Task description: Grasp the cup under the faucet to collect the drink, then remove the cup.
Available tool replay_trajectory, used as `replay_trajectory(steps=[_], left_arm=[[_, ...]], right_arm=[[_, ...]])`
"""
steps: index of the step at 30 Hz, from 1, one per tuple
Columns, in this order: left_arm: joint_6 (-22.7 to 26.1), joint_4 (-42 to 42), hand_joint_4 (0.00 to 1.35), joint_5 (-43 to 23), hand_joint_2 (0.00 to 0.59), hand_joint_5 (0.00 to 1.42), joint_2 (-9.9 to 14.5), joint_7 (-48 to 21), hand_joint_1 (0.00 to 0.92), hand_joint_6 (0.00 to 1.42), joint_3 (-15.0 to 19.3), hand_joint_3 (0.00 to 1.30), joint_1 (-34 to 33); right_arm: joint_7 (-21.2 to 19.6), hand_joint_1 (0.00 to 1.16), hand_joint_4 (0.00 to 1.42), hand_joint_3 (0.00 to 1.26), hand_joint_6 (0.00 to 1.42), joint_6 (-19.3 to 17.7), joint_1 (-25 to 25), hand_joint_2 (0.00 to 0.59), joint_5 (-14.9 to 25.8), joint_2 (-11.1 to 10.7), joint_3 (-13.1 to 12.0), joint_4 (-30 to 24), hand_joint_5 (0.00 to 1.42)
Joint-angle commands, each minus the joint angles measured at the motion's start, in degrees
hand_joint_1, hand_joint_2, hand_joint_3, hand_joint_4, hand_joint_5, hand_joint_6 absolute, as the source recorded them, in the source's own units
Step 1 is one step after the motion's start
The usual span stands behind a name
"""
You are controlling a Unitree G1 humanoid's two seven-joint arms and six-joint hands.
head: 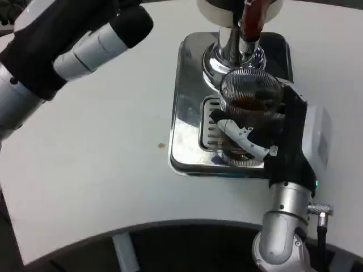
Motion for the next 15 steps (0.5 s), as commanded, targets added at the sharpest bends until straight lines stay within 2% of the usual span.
replay_trajectory(steps=[1,15], left_arm=[[0.49,-1.94,0.14,-0.77,0.100,0.21,1.07,1.29,0.000,0.18,1.59,0.10,3.82],[0.46,-2.62,0.15,-1.19,0.101,0.22,1.00,2.07,0.000,0.19,3.07,0.11,9.45]], right_arm=[[-0.25,1.03,0.88,0.76,1.22,1.04,2.13,0.145,-0.23,0.19,-0.68,-2.02,1.04],[1.59,1.05,0.91,0.80,1.30,2.55,7.56,0.130,-0.81,-0.63,-0.63,-9.91,1.08]])
